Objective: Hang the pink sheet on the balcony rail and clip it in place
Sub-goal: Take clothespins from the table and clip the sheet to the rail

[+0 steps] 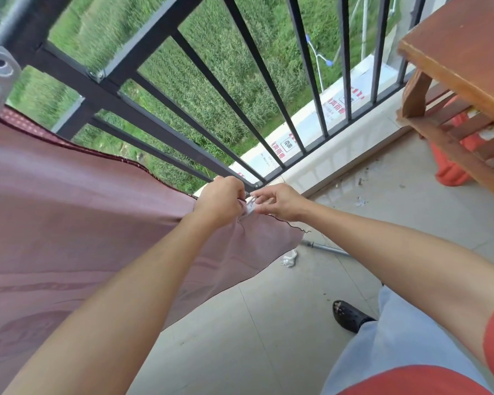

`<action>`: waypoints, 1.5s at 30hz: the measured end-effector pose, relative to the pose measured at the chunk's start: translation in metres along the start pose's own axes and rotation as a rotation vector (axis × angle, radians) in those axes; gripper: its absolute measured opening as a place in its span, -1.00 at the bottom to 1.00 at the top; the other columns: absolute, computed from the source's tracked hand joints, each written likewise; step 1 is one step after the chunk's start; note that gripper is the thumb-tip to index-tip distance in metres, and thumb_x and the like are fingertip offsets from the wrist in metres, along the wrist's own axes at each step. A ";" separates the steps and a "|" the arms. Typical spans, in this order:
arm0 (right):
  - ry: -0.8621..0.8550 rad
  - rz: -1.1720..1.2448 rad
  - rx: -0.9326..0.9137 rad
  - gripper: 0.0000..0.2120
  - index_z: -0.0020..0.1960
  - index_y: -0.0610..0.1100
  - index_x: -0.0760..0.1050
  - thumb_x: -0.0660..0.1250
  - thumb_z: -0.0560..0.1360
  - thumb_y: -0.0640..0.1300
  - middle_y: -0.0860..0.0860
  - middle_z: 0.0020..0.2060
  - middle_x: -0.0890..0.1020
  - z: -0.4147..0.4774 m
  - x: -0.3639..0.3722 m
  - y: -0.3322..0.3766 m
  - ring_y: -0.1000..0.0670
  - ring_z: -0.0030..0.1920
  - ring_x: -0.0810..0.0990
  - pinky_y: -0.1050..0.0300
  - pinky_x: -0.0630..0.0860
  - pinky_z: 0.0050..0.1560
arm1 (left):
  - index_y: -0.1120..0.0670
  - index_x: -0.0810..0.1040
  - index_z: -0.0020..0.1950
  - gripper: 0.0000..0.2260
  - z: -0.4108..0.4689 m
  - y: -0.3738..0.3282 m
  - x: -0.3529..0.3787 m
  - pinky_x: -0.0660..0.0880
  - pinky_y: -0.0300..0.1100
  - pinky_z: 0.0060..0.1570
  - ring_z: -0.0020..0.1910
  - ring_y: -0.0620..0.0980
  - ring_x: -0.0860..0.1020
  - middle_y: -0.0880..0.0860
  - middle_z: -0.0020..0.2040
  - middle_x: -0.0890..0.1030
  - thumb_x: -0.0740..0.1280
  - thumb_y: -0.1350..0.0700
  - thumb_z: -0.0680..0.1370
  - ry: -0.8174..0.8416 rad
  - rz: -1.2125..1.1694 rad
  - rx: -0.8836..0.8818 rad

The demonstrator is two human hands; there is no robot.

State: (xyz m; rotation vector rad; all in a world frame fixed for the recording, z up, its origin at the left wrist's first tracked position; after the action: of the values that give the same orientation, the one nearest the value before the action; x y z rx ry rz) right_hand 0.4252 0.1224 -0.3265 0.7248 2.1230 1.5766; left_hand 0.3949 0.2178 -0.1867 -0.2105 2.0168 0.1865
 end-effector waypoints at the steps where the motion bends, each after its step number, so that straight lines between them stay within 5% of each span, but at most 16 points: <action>1: 0.017 -0.016 0.019 -0.45 0.35 -0.06 0.50 0.54 0.40 -0.09 -0.04 0.03 0.63 -0.004 -0.002 -0.001 0.26 -0.22 0.53 0.31 0.45 -0.12 | 0.03 0.57 -0.15 -0.81 -0.002 -0.002 -0.001 0.49 -0.09 -0.21 -0.09 0.12 0.55 0.07 -0.12 0.61 0.27 0.28 0.36 -0.003 -0.005 -0.006; 5: 0.003 -0.060 0.099 -0.31 0.44 -0.03 0.40 0.57 0.37 -0.13 -0.09 0.10 0.57 -0.026 -0.025 -0.008 0.12 -0.18 0.56 0.28 0.48 -0.07 | 0.03 0.50 -0.05 -0.78 -0.005 -0.004 -0.005 0.52 -0.03 -0.14 -0.06 0.10 0.53 0.05 -0.08 0.59 0.29 0.28 0.37 0.012 -0.028 -0.022; 9: -0.124 -0.228 0.166 -0.41 0.37 0.02 0.47 0.56 0.38 -0.06 -0.03 0.04 0.63 -0.061 -0.075 -0.022 -0.01 0.01 0.62 0.07 0.55 0.10 | 0.04 0.51 0.03 -0.77 0.011 -0.016 -0.029 0.56 0.02 -0.09 -0.06 0.12 0.56 0.06 -0.04 0.60 0.27 0.26 0.43 -0.068 -0.015 0.011; 12: -0.224 -0.316 0.238 -0.52 0.31 -0.02 0.52 0.51 0.42 -0.06 0.04 -0.03 0.63 -0.078 -0.128 -0.030 0.03 -0.04 0.59 0.17 0.48 0.00 | 0.07 0.52 0.08 -0.81 0.046 -0.045 -0.049 0.53 -0.04 -0.13 -0.11 0.09 0.56 0.05 -0.05 0.59 0.28 0.22 0.49 -0.144 -0.047 0.095; 17: -0.468 -0.444 0.367 -0.67 0.21 -0.01 0.59 0.45 0.45 -0.08 0.07 -0.13 0.63 -0.148 -0.231 -0.046 -0.01 -0.04 0.62 0.17 0.47 -0.02 | 0.04 0.53 0.06 -0.85 0.070 -0.144 -0.048 0.51 -0.05 -0.07 0.00 0.12 0.55 0.06 0.00 0.61 0.28 0.15 0.50 -0.121 -0.102 0.286; 29: -0.866 -0.482 0.669 -0.72 0.20 0.02 0.58 0.39 0.49 -0.02 0.05 0.05 0.65 -0.321 -0.430 -0.085 -0.06 0.10 0.58 0.07 0.50 0.09 | -0.02 0.49 -0.03 -0.89 0.113 -0.386 -0.045 0.48 -0.06 -0.08 0.03 0.06 0.54 -0.01 -0.03 0.59 0.24 0.11 0.47 0.003 -0.095 0.621; 40: -1.031 -0.437 0.813 -0.80 0.07 -0.03 0.59 0.34 0.47 -0.04 -0.11 0.05 0.67 -0.314 -0.579 -0.107 -0.19 0.07 0.60 0.07 0.48 -0.07 | 0.00 0.55 -0.01 -0.84 0.188 -0.500 -0.038 0.53 -0.04 -0.02 0.02 0.12 0.56 0.07 -0.01 0.62 0.20 0.10 0.51 0.144 -0.089 0.588; 45: -0.983 -0.502 0.818 -0.63 0.35 -0.03 0.42 0.26 0.55 -0.05 -0.14 0.23 0.55 -0.259 -0.565 -0.110 -0.20 0.22 0.53 0.02 0.45 0.11 | 0.02 0.56 0.04 -0.80 0.205 -0.469 -0.012 0.48 -0.09 -0.04 0.08 0.13 0.53 0.05 0.03 0.63 0.18 0.13 0.52 0.172 0.001 0.589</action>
State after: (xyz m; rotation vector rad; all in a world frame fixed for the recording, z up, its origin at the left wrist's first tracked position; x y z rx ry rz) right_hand 0.6973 -0.4465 -0.3529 0.8472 1.8366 -0.0344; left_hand 0.6868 -0.1914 -0.2833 0.1530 2.1485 -0.4370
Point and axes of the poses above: each hand's wrist, its own z-axis towards the middle knuckle, its own x-axis out of the palm, y = z × x, the point moved 6 cm from there along z, towards the middle knuckle
